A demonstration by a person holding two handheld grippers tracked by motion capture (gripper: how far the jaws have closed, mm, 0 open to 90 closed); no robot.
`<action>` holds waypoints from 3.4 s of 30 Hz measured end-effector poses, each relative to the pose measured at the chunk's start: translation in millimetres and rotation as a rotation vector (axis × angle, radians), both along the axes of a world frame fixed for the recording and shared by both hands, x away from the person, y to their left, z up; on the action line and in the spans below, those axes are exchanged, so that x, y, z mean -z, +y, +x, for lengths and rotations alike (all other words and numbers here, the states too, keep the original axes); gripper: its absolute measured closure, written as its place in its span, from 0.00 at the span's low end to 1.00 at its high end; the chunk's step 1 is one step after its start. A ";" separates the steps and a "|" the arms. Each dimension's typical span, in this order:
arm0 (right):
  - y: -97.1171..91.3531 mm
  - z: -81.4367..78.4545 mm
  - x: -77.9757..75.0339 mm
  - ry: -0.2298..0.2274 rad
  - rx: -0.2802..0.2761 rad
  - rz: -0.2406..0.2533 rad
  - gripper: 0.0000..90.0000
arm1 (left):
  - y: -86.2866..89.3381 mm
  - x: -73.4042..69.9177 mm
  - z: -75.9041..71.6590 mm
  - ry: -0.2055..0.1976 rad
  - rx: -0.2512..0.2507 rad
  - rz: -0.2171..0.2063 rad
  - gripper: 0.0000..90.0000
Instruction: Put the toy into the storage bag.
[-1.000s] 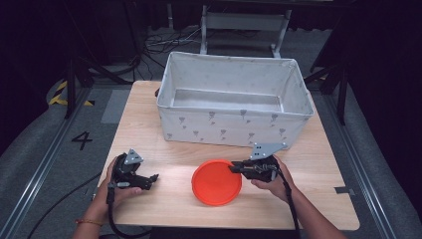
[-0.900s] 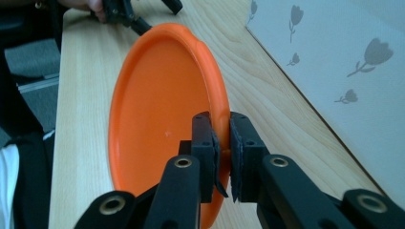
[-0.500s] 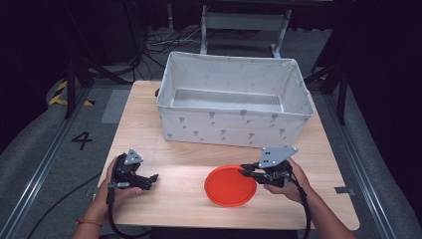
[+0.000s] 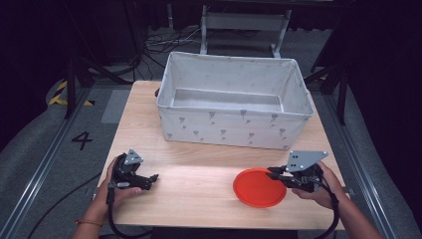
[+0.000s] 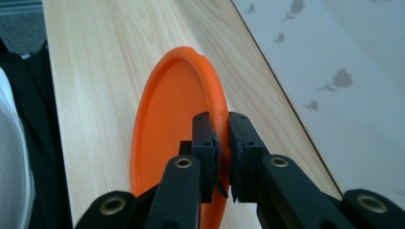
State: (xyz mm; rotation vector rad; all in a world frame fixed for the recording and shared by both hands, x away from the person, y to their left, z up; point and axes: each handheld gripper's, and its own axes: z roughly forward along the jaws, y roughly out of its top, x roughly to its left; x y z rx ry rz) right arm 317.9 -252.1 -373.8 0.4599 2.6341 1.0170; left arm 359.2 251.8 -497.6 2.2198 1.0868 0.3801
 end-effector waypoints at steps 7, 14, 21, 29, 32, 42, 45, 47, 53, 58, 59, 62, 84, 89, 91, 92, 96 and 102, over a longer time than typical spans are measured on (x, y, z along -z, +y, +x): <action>-23.6 0.9 -28.8 -0.040 0.033 0.018 0.92 | -0.1 0.0 -0.1 0.000 -0.001 0.000 0.01; -36.6 2.9 -65.8 -0.117 0.066 0.019 0.92 | -0.1 0.0 -0.4 0.002 -0.004 0.000 0.01; -39.6 5.5 -96.7 -0.154 0.073 0.014 0.92 | -0.1 0.0 -0.4 0.002 -0.004 0.000 0.01; -38.3 12.1 -125.0 -0.187 0.070 0.017 0.92 | -0.1 0.0 -0.3 0.002 -0.004 0.000 0.01; -35.3 16.3 -133.9 -0.197 0.064 0.008 0.92 | -0.1 0.0 -0.3 0.002 -0.004 0.000 0.01; -23.0 33.0 -159.2 -0.220 0.063 -0.004 0.92 | -0.1 0.0 -0.3 0.002 -0.004 -0.001 0.01; -19.2 38.6 -169.7 -0.226 0.068 -0.007 0.92 | -0.1 0.0 -0.3 0.002 -0.003 0.000 0.01; -17.4 43.0 -179.6 -0.236 0.069 -0.017 0.92 | -0.1 0.0 -0.3 0.002 -0.004 0.000 0.01; -14.2 54.6 -204.0 -0.266 0.077 -0.020 0.92 | -0.1 0.0 -0.3 0.002 -0.003 0.000 0.01; -12.0 70.1 -214.8 -0.276 0.094 -0.025 0.92 | -0.1 0.0 -0.3 0.002 -0.004 0.000 0.01; -11.6 75.1 -216.5 -0.273 0.098 -0.022 0.92 | -0.1 0.0 -0.3 0.002 -0.004 0.000 0.01; -9.0 86.7 -218.5 -0.272 0.105 -0.030 0.92 | -0.1 0.0 -0.3 0.002 -0.003 0.000 0.01; 4.5 175.3 -191.4 -0.211 0.156 -0.084 0.92 | -0.1 0.1 0.0 0.000 -0.001 -0.001 0.01; 7.1 188.8 -175.2 -0.186 0.155 -0.100 0.92 | 0.0 0.0 0.1 0.000 -0.001 -0.001 0.01; 8.3 192.8 -168.5 -0.174 0.156 -0.113 0.92 | 0.0 0.0 0.1 0.000 -0.001 -0.001 0.01; 9.0 195.6 -164.0 -0.168 0.154 -0.112 0.92 | 0.0 0.1 0.1 0.000 -0.001 -0.001 0.01; 12.4 201.3 -150.8 -0.143 0.148 -0.135 0.92 | 0.0 0.0 0.0 0.000 -0.001 -0.001 0.01; 16.9 209.7 -126.6 -0.103 0.134 -0.188 0.92 | 0.0 0.0 0.1 0.000 0.000 -0.001 0.01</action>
